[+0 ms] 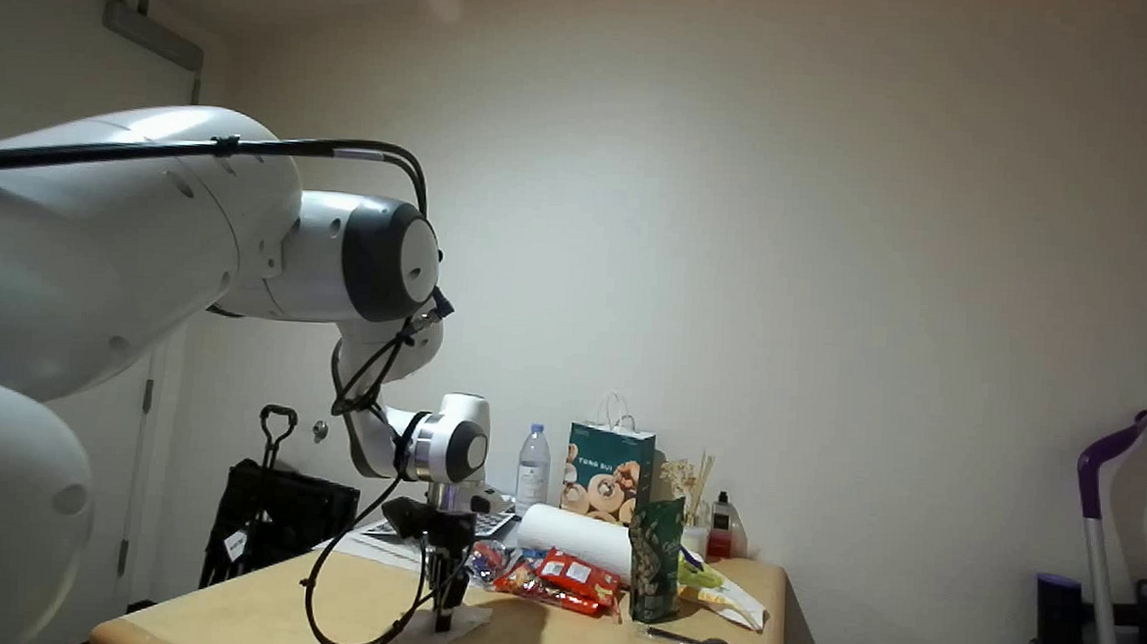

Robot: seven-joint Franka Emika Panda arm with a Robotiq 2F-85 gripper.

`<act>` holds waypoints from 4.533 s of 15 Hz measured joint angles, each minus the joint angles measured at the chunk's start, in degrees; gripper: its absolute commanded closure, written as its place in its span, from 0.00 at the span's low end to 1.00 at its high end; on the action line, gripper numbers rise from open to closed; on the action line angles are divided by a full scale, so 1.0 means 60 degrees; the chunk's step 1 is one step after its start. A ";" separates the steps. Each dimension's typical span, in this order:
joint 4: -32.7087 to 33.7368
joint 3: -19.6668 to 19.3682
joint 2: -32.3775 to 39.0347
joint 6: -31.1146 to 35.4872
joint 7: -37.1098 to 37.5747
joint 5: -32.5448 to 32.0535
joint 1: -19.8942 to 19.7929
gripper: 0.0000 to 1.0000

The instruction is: Wipe the table with the white cloth

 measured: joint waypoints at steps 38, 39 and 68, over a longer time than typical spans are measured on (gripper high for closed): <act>-0.0118 -0.0121 -0.0141 -0.1952 0.0306 0.2299 -0.2007 0.98; -0.0156 -0.0133 -0.0161 -0.1926 0.0359 0.2307 -0.2019 0.98; 0.0557 -0.1007 0.0279 -0.1420 0.2033 0.4129 -0.4880 1.00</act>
